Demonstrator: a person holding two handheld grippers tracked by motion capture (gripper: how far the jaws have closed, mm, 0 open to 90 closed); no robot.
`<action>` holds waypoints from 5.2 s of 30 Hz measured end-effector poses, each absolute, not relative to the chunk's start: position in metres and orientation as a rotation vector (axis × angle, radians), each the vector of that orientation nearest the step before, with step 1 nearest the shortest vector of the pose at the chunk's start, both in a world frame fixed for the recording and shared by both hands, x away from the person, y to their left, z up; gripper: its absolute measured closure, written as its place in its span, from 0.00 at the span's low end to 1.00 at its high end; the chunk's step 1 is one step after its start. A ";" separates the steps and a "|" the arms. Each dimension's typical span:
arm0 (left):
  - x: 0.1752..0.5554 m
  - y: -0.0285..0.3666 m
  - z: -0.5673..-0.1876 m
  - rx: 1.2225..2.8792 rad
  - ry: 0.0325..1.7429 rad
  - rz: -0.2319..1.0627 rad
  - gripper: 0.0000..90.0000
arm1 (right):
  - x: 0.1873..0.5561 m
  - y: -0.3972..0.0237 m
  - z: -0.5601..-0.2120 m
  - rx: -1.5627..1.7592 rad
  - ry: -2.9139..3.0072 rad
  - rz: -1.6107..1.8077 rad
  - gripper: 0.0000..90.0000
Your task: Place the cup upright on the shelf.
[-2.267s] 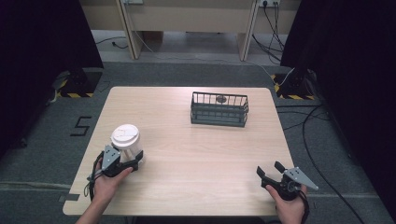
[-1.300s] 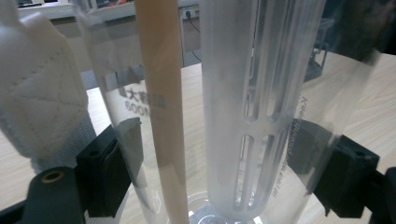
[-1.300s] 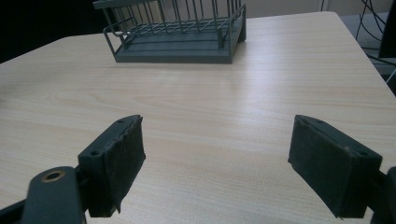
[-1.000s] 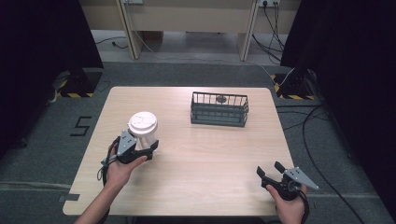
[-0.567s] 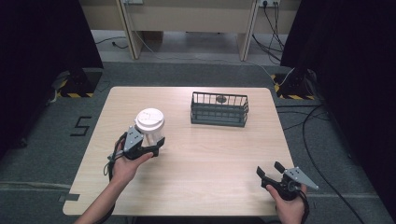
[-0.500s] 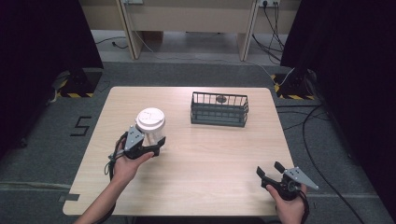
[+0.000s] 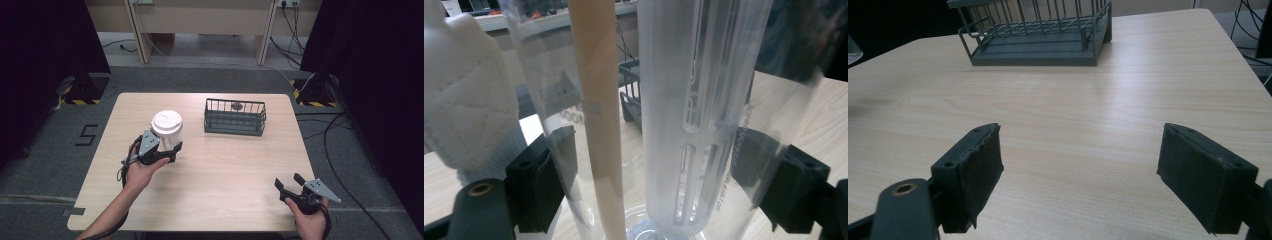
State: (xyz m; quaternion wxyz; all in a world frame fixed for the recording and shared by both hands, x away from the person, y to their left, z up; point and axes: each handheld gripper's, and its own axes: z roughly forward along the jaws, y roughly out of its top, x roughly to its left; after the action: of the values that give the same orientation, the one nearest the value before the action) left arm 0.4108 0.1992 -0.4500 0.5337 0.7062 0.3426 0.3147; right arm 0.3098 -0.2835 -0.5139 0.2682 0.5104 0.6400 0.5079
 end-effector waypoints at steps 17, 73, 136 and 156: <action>0.424 0.182 -0.444 1.664 0.789 0.742 0.20 | 0.310 -0.284 -0.514 1.384 1.720 1.377 0.20; 0.469 0.117 -0.424 1.644 0.712 0.721 0.20 | 0.310 -0.284 -0.514 1.393 1.725 1.379 0.20; 0.545 0.044 -0.397 1.631 0.738 0.727 0.20 | 0.310 -0.282 -0.514 1.380 1.742 1.363 0.19; 0.570 0.031 -0.400 1.636 0.796 0.719 0.20 | 0.310 -0.281 -0.514 1.359 1.757 1.358 0.19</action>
State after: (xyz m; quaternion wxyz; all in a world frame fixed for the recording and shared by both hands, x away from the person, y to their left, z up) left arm 0.5704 0.0313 -0.4000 0.5585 0.6936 0.3375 0.3049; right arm 0.3098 -0.2811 -0.5137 0.2658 0.5032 0.6507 0.5027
